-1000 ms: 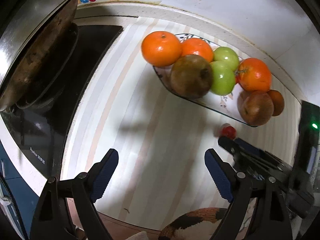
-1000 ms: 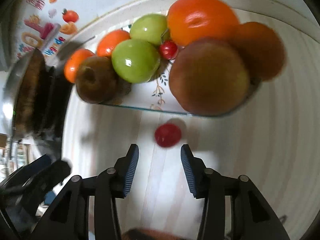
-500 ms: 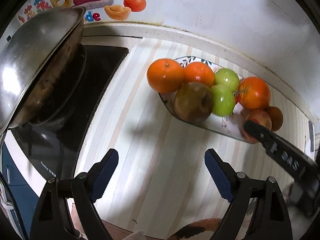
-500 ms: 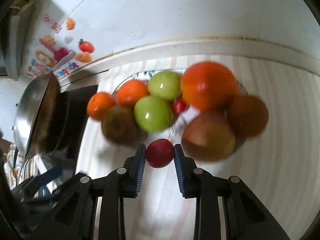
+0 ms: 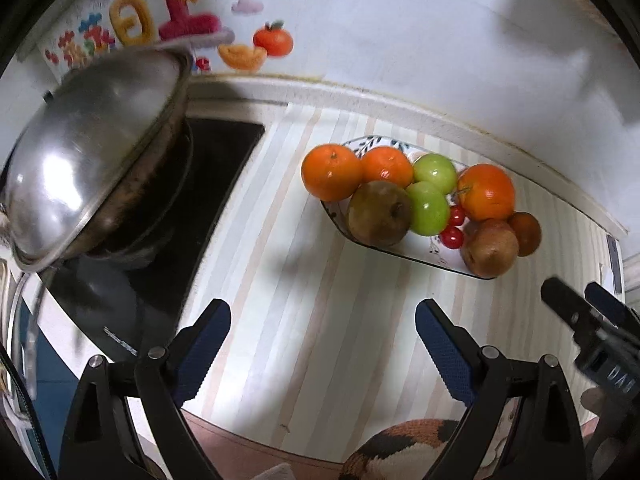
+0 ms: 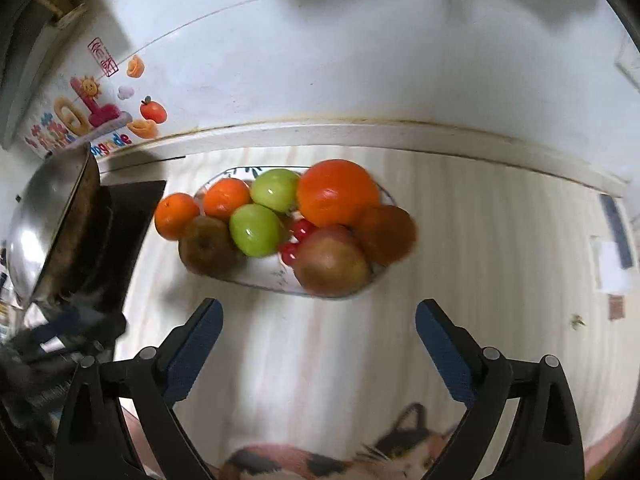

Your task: Organize fruits

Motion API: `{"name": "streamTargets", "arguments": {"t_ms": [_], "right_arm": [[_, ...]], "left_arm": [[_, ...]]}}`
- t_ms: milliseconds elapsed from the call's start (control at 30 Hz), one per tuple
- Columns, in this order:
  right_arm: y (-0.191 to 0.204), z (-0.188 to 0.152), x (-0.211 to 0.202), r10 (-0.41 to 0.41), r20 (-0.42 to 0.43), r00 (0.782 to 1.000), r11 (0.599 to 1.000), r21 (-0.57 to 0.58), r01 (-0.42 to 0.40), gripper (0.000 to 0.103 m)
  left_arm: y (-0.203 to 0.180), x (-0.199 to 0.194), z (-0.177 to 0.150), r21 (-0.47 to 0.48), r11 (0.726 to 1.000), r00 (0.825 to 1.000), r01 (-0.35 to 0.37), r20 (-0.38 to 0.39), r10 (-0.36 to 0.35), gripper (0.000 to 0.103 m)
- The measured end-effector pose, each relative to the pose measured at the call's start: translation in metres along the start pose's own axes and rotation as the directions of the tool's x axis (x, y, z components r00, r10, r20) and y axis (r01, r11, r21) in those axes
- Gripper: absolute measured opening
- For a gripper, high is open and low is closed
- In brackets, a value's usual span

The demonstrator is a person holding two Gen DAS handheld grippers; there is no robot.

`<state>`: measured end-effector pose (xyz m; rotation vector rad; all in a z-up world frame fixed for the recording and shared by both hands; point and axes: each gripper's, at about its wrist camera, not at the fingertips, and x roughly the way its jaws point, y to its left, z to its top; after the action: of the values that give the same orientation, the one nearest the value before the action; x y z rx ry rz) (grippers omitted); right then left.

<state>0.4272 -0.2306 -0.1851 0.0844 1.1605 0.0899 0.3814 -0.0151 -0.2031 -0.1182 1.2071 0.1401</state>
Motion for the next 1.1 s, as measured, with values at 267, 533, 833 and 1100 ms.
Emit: {"name": "streamTargets", "arguments": {"t_ms": [267,533,833,1100], "right_arm": [[0.007,-0.041,-0.084,-0.051,0.098,0.994,0.997,0.064,0.045,0.099],[0.041,-0.095,-0.187,-0.091,0.219,0.971,0.990,0.122,0.066,0.099],[0.076,-0.171,-0.277,-0.116,0.288,0.950,0.987,0.140,0.078,0.100],[0.092,-0.206,-0.322,-0.110,0.329,0.938,0.990,0.124,0.073,0.100]], "left_arm": [[0.010,-0.068,-0.021,0.090,0.995,0.992,0.035,0.114,-0.046,0.095],[0.033,-0.148,-0.063,0.165,0.983,0.970,0.085,0.212,-0.120,0.095],[0.056,-0.221,-0.116,0.214,0.971,0.945,0.107,0.281,-0.166,0.095],[0.061,-0.252,-0.143,0.244,0.966,0.932,0.087,0.324,-0.166,0.095]]}}
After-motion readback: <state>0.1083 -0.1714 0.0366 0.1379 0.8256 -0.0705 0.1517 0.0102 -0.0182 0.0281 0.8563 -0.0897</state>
